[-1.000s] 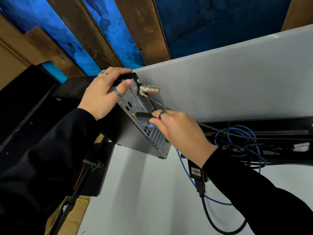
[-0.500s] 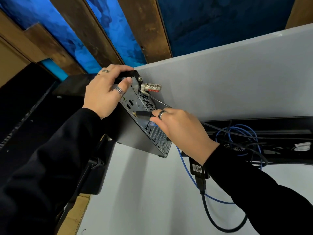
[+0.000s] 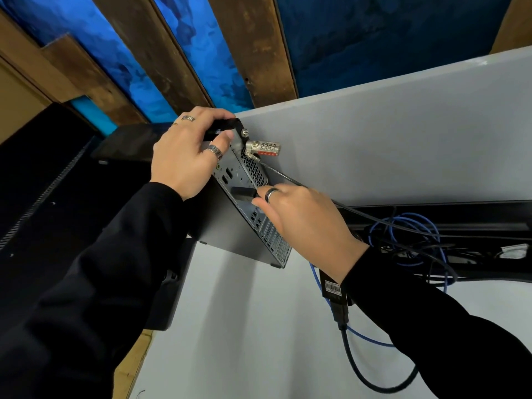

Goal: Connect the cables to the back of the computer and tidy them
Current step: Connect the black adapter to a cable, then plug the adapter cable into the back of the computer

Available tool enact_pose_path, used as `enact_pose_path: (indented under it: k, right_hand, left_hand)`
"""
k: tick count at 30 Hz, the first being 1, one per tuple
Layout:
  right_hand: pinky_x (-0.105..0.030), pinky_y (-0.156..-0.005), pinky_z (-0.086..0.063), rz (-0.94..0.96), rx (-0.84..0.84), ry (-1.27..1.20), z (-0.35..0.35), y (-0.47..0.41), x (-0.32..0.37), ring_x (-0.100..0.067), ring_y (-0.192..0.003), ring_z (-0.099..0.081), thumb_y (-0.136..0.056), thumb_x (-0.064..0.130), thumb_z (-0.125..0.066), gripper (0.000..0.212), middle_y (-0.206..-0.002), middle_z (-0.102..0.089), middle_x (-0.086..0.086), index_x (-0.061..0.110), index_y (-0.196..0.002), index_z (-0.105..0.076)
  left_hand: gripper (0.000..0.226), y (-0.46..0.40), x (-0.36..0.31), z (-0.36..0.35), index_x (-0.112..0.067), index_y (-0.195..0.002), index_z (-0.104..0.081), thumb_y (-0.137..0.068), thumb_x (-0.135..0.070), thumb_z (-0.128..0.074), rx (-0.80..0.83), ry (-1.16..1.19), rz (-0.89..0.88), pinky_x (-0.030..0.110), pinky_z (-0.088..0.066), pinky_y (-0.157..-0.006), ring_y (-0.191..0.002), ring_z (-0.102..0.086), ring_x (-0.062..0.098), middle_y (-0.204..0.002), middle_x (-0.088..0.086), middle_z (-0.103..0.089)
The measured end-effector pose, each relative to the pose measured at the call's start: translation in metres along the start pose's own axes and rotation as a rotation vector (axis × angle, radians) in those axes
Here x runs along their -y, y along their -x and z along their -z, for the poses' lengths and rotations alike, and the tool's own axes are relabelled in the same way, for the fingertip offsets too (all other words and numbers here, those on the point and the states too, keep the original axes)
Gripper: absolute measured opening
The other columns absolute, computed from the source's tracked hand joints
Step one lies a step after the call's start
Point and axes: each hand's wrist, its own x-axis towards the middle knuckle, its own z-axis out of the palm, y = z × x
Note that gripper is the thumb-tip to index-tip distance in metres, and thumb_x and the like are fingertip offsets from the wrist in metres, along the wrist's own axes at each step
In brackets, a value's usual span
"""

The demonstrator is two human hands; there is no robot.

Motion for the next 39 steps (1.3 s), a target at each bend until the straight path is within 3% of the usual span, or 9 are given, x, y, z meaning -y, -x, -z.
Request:
enact_pose_path:
  k: [4,11,17,21,23,27,31,35,39]
  right_hand:
    - [-0.02,-0.041,-0.037,-0.01,0.032,-0.046,-0.004,-0.002,0.001,-0.027,-0.039,-0.058,-0.084,0.024,-0.057,0.022,-0.053,-0.06,-0.004,0.01,-0.07,-0.065]
    - [-0.025,-0.059,-0.033,-0.082,0.255,-0.132,0.022,-0.006,0.001,-0.026,-0.084,-0.062,-0.096,0.034,-0.043,0.03,-0.093,-0.067,-0.007,0.015,-0.103,-0.065]
    - [-0.005,-0.059,-0.042,-0.313,0.259,-0.32,0.075,0.026,-0.031,0.002,-0.064,-0.056,-0.096,0.033,-0.046,0.026,-0.082,-0.062,0.014,0.022,-0.113,-0.063]
    - [-0.02,-0.064,-0.051,-0.494,0.244,-0.394,0.103,0.075,-0.066,-0.008,-0.06,-0.059,-0.098,0.017,-0.041,0.02,-0.079,-0.065,0.003,0.026,-0.105,-0.057]
    - [-0.024,-0.066,-0.051,-0.564,0.263,-0.37,0.111,0.107,-0.081,-0.007,-0.057,-0.056,-0.097,0.013,-0.04,0.02,-0.074,-0.065,0.005,0.026,-0.098,-0.056]
    - [-0.009,-0.062,-0.045,-0.648,0.331,-0.27,0.12,0.163,-0.099,-0.007,-0.058,-0.056,-0.097,0.014,-0.04,0.031,-0.071,-0.064,0.006,0.039,-0.083,-0.051]
    - [-0.024,-0.068,-0.044,-0.687,0.433,-0.083,0.12,0.213,-0.111,-0.011,-0.072,-0.059,-0.096,0.023,-0.043,0.014,-0.092,-0.066,0.002,0.024,-0.098,-0.057]
    - [-0.031,-0.079,-0.047,-0.74,0.675,0.013,0.109,0.251,-0.114,-0.023,-0.092,-0.062,-0.094,0.026,-0.049,0.023,-0.115,-0.058,0.001,0.018,-0.116,-0.047]
    - [-0.023,-0.06,-0.049,-0.788,0.702,-0.028,0.106,0.263,-0.107,-0.019,-0.063,-0.06,-0.095,0.008,-0.038,0.017,-0.098,-0.062,-0.004,0.017,-0.108,-0.045]
  left_hand:
    - [0.037,0.0,-0.001,-0.001,-0.028,-0.118,-0.055,-0.087,-0.04,-0.039,-0.013,-0.007,0.007,0.031,-0.033,-0.086,-0.112,-0.048,0.017,-0.119,-0.006,-0.058]
    - [0.041,0.005,-0.003,0.004,-0.03,-0.123,-0.054,-0.088,-0.041,-0.036,-0.007,0.001,0.021,0.036,-0.036,-0.094,-0.12,-0.047,0.019,-0.126,-0.005,-0.057]
    - [0.044,0.03,-0.009,0.003,-0.016,-0.128,-0.052,-0.094,-0.039,-0.033,-0.032,0.097,-0.073,0.036,-0.033,-0.104,-0.123,-0.046,0.025,-0.131,0.007,-0.055]
    - [0.038,0.077,-0.038,-0.004,-0.011,-0.125,-0.055,-0.091,-0.025,-0.046,-0.126,0.148,-0.115,0.044,-0.029,-0.111,-0.128,-0.042,0.026,-0.133,0.009,-0.053]
    - [0.033,0.101,-0.055,-0.011,-0.008,-0.12,-0.058,-0.09,-0.018,-0.049,-0.15,0.218,-0.107,0.035,-0.027,-0.112,-0.127,-0.041,0.025,-0.131,0.009,-0.053]
    - [0.025,0.143,-0.081,-0.026,-0.009,-0.111,-0.063,-0.09,-0.012,-0.051,-0.141,0.296,-0.071,0.018,-0.028,-0.106,-0.119,-0.043,0.014,-0.121,-0.003,-0.052]
    - [0.023,0.175,-0.102,-0.043,-0.013,-0.106,-0.065,-0.088,-0.012,-0.05,-0.086,0.39,0.003,0.005,-0.026,-0.097,-0.108,-0.046,0.003,-0.111,-0.019,-0.051]
    - [0.024,0.203,-0.122,-0.061,-0.018,-0.105,-0.065,-0.089,-0.016,-0.048,-0.016,0.464,0.061,0.002,-0.028,-0.095,-0.105,-0.051,0.003,-0.109,-0.01,-0.058]
    - [0.026,0.228,-0.143,-0.081,-0.024,-0.103,-0.066,-0.087,-0.023,-0.045,0.062,0.601,0.074,0.008,-0.036,-0.092,-0.103,-0.055,-0.001,-0.106,-0.011,-0.062]
